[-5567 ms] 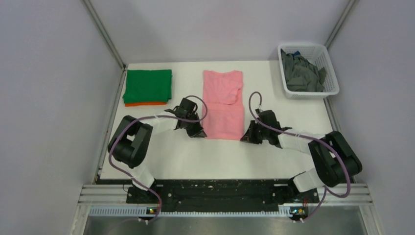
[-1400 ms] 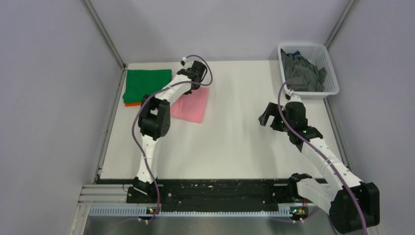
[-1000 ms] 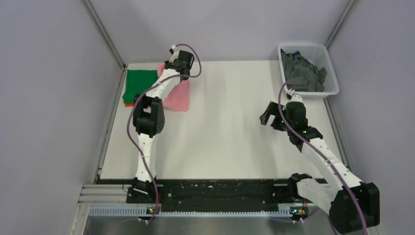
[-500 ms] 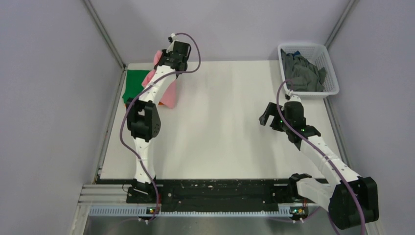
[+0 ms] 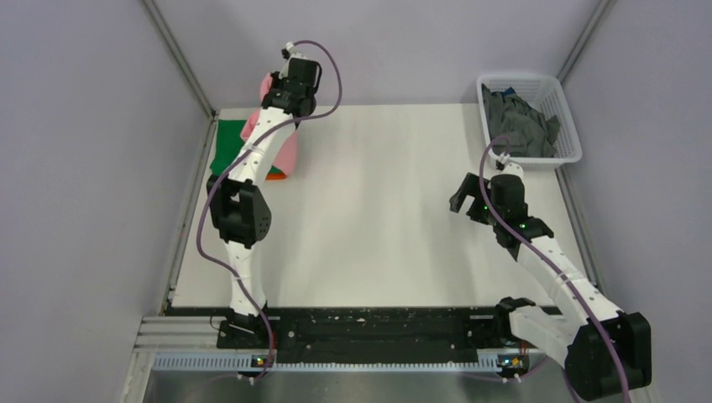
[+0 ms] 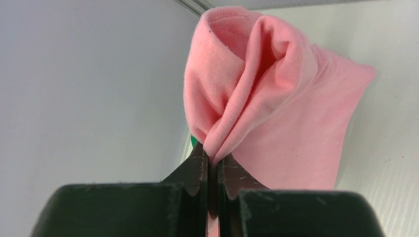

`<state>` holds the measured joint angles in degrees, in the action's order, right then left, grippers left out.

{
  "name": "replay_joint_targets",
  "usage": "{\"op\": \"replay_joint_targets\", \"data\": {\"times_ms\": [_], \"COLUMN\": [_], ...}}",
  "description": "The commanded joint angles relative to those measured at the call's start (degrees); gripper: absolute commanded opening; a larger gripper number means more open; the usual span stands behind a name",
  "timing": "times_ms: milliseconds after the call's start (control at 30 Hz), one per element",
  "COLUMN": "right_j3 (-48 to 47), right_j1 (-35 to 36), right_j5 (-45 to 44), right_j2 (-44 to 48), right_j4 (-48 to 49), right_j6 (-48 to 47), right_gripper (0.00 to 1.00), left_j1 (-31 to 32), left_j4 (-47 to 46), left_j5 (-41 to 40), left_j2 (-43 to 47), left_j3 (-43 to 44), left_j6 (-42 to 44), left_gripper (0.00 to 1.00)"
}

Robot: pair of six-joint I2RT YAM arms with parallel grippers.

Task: Fold and stack the t-shirts
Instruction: Put the neatly folded tshirt into the corner of the board with the left arm

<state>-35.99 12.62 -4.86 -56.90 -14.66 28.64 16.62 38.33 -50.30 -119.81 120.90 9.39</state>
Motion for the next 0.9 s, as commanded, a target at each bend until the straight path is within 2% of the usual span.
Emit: {"op": "replay_joint_targets", "data": {"times_ms": [0,300,467,600,867], "right_j3": [-0.11,-0.01,-0.3,-0.38,-0.4], "right_j1": [-0.31,-0.34,-0.32,-0.32,-0.35], "right_j5": [-2.15,-3.75,-4.31,-4.65,-4.53], "right_j2": [1.36,0.64,-0.68,-1.56,-2.82], "right_j4": [0.44,0.63,0.59,0.68,1.28], "right_j6": [0.76,0.93,0.62,0.71,0.84], "right_gripper": [0.99,0.99,0.99,0.99,0.99], "left_j1": [-0.89,-4.84,-7.53,-9.4,-13.77], "left_j4": [-1.12,-3.74,-6.8,-8.44,-8.91], "left_j5": [0.01,2.43,6.1,3.75,7.91], "left_j2": [3.29,-1.4,-4.76,-7.62,-7.87], "left_j3": [3.66,3.55,3.47,3.63,1.62], "left_j6": [-1.19,-2.82,-0.7,1.08,-1.79], "left_gripper": [0.0,0.0,0.0,0.0,0.0]}}
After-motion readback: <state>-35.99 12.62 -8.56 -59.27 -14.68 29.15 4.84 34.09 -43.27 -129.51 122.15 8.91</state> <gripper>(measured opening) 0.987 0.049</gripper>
